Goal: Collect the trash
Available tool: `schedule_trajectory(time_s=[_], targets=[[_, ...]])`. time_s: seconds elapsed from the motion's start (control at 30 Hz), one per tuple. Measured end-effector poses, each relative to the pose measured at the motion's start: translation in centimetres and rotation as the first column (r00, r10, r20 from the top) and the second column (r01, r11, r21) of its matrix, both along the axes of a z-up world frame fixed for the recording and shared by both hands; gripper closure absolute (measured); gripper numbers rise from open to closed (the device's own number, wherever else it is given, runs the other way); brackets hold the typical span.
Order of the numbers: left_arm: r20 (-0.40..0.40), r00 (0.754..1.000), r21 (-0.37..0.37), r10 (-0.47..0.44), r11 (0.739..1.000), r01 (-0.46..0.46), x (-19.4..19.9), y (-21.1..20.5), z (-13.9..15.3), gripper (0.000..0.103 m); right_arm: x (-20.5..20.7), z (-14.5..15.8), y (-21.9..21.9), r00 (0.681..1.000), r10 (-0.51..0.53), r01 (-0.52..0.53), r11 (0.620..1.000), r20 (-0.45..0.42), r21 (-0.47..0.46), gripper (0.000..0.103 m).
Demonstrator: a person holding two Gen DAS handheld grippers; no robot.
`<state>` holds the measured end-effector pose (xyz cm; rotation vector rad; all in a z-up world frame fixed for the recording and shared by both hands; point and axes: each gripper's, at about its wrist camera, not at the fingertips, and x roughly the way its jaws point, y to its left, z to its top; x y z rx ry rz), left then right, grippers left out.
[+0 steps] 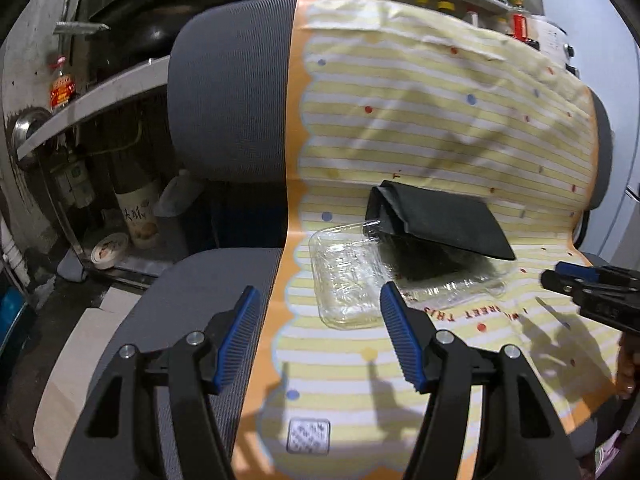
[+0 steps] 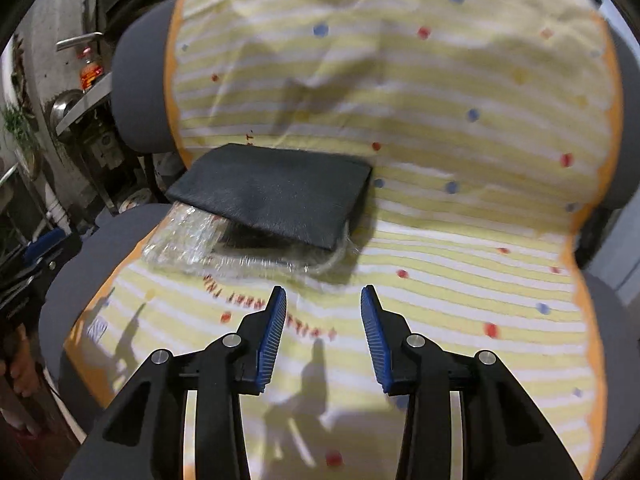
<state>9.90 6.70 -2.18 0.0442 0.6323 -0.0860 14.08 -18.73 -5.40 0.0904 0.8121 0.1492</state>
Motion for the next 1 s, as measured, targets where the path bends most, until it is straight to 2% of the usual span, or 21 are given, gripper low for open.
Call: schedule_trajectory(time_s=[0.13,0.27,0.3,0.33,0.43,0.53,0.67,0.8,1.0], targets=[[-0.002,1.0,-0.008,-0.031,0.999,0.031,0.4,-0.7,-0.4,0.042,3.7,-1.8,-0.8,0.997,-0.037,0.041,0.997,-0.067,0.06,0.062],[-0.017,0.999,-0.009,-0.049,0.999,0.049,0.5,-1.1,-1.1,0.042,5.9,-3.2,-1.7,0.989,-0.044,0.068,0.982,-0.139,0.174,0.062],[-0.02,0.999,-0.011,-0.048,0.999,0.048,0.5,-1.1,-1.2,0.042,6.0,-3.4,-1.8,0.989,-0.037,0.065,0.979,-0.145,0.193,0.07],[-0.024,0.999,-0.013,-0.044,0.999,0.044,0.4,-1.0,-1.3,0.042,6.0,-3.4,-1.9,0.988,-0.027,0.06,0.973,-0.149,0.224,0.082],[-0.034,0.999,-0.017,-0.037,0.999,0.036,0.1,-0.8,-1.5,0.042,4.6,-2.6,-2.8,0.988,-0.057,0.091,0.963,-0.14,0.253,0.089],[-0.042,0.998,-0.019,-0.042,0.999,0.041,-0.7,-0.9,-1.6,0.042,1.4,-1.3,-4.5,0.983,-0.103,0.142,0.954,-0.155,0.266,0.091],[-0.046,0.996,-0.009,-0.075,0.997,0.075,-2.0,-2.0,-1.7,0.042,-4.2,-0.3,-6.9,0.966,-0.183,0.218,0.956,-0.185,0.195,0.09],[-0.047,0.994,0.01,-0.096,0.995,0.097,-2.8,-3.2,-1.7,0.042,-9.3,-0.1,-9.7,0.939,-0.289,0.315,0.94,-0.186,0.131,0.09],[-0.036,0.992,0.007,-0.121,0.993,0.122,-2.9,-4.7,-1.0,0.042,-13.6,0.7,-14.4,0.876,-0.463,0.47,0.882,-0.135,0.023,0.089]])
